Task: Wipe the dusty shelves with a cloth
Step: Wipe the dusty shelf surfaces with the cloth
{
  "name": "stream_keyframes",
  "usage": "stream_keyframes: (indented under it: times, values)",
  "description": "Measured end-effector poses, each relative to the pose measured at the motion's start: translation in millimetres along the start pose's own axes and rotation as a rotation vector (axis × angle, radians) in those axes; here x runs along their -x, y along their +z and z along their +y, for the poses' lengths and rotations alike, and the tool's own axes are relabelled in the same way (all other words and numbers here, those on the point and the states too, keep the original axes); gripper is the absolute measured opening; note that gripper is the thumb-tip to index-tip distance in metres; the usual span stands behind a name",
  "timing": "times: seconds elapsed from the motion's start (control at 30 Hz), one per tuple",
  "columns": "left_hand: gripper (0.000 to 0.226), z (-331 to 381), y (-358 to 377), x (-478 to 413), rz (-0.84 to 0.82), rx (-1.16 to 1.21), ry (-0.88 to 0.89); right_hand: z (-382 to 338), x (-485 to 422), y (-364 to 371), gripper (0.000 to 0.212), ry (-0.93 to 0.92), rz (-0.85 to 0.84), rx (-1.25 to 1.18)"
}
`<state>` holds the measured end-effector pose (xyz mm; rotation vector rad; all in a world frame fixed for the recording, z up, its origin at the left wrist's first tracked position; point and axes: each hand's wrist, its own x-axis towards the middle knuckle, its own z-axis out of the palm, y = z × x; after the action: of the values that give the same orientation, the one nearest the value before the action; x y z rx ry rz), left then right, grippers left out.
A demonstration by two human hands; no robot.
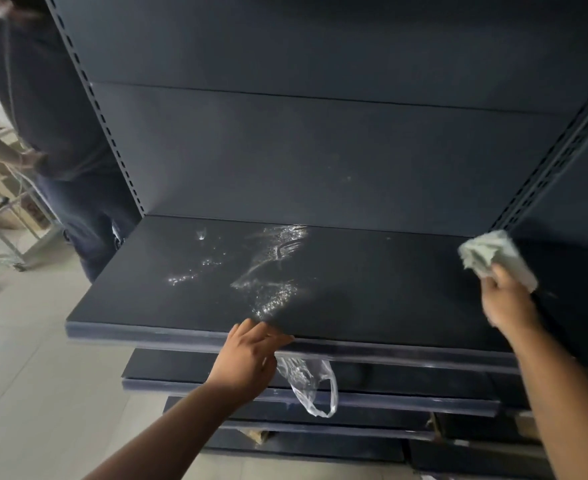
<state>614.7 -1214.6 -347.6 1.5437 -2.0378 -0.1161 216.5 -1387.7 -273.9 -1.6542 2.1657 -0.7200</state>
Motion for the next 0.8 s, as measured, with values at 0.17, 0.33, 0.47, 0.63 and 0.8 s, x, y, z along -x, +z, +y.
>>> stream_keyframes:
  times: [0.17, 0.33, 0.47, 0.63, 0.8]
  values:
    - [0.04, -30.5, -20.0, 15.4, -0.022, -0.054, 0.046, -57.0, 86.9, 82.0, 0.039, -0.267, -0.206, 0.289]
    - [0.043, -79.5, -54.8, 50.5, -0.079, -0.114, 0.067, -197.6, 188.1, 176.4, 0.042, -0.378, -0.183, 0.159]
    - [0.039, -113.9, -83.6, 68.6, -0.17, -0.162, 0.107, -312.2, 239.8, 225.4, 0.031, -0.097, -0.552, -0.512]
    - [0.036, -141.0, -108.8, 81.2, -0.184, -0.141, 0.084, -367.0, 243.7, 223.6, 0.016, 0.256, -0.586, -1.133]
    - [0.034, -150.1, -109.0, 85.9, -0.138, -0.074, 0.084, -306.5, 197.8, 162.8, 0.021, 0.33, -0.304, -1.281]
